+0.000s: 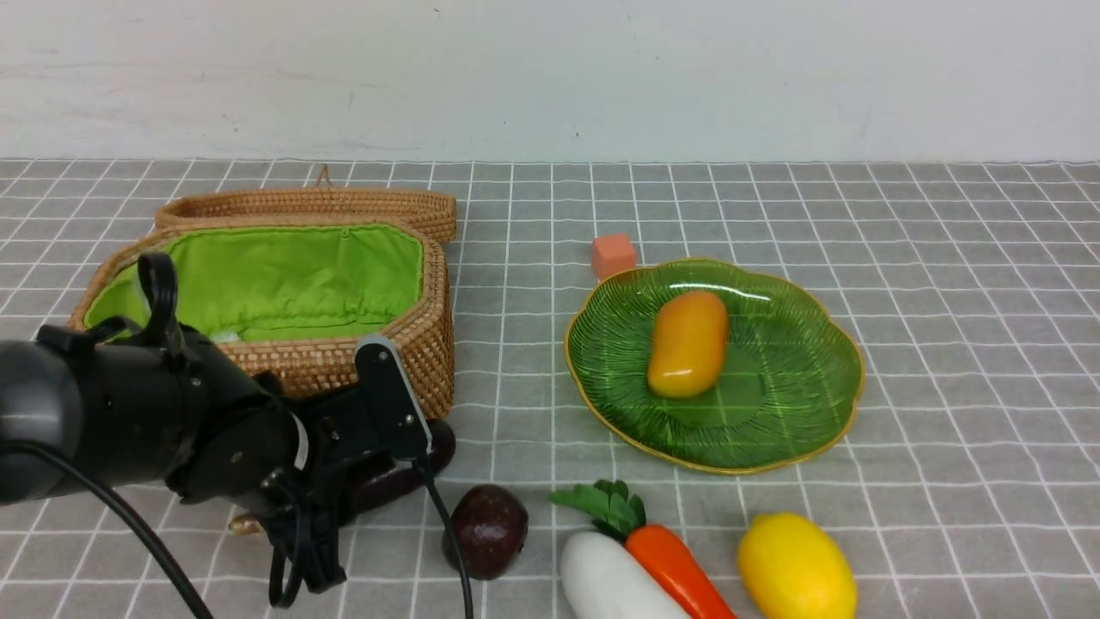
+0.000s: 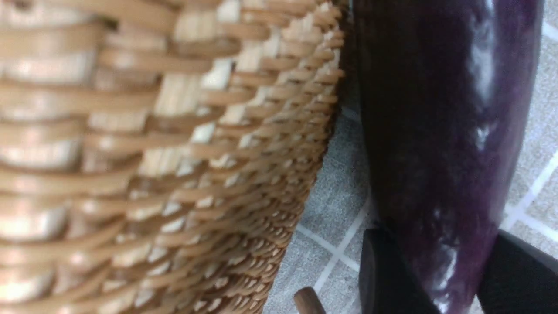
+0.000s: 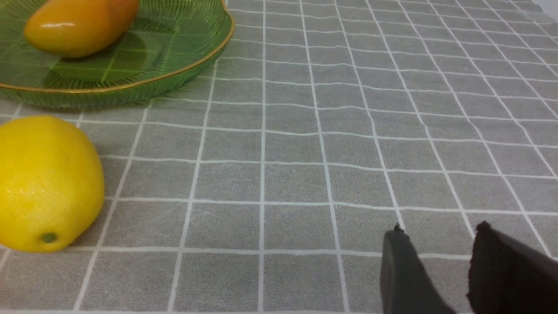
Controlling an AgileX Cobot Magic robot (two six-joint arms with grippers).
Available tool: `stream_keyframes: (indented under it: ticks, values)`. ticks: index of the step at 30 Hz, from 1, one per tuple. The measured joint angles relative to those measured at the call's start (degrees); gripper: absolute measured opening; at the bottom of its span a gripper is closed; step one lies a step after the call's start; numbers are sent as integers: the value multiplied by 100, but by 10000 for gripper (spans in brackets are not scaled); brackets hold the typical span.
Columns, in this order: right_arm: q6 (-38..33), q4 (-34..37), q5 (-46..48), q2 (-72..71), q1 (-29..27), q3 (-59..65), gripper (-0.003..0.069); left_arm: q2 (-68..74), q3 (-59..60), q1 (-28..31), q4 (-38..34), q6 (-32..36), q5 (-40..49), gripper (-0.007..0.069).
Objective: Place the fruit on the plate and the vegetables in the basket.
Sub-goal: Use the left arm to grab an eggplant and put it into the left basket
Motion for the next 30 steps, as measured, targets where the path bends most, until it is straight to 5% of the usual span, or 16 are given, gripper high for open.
stream_keyframes:
  ticks: [13, 23, 30]
  values:
    - [0, 0, 0, 0, 0, 0, 242, -565, 20, 0, -678, 348, 906, 260]
    - [0, 6, 0, 0, 0, 0, 242, -1690, 20, 0, -1815, 1459, 2007, 260]
    - [0, 11, 0, 0, 0, 0, 242, -2097, -724, 12, -1380, 1364, 2923, 260]
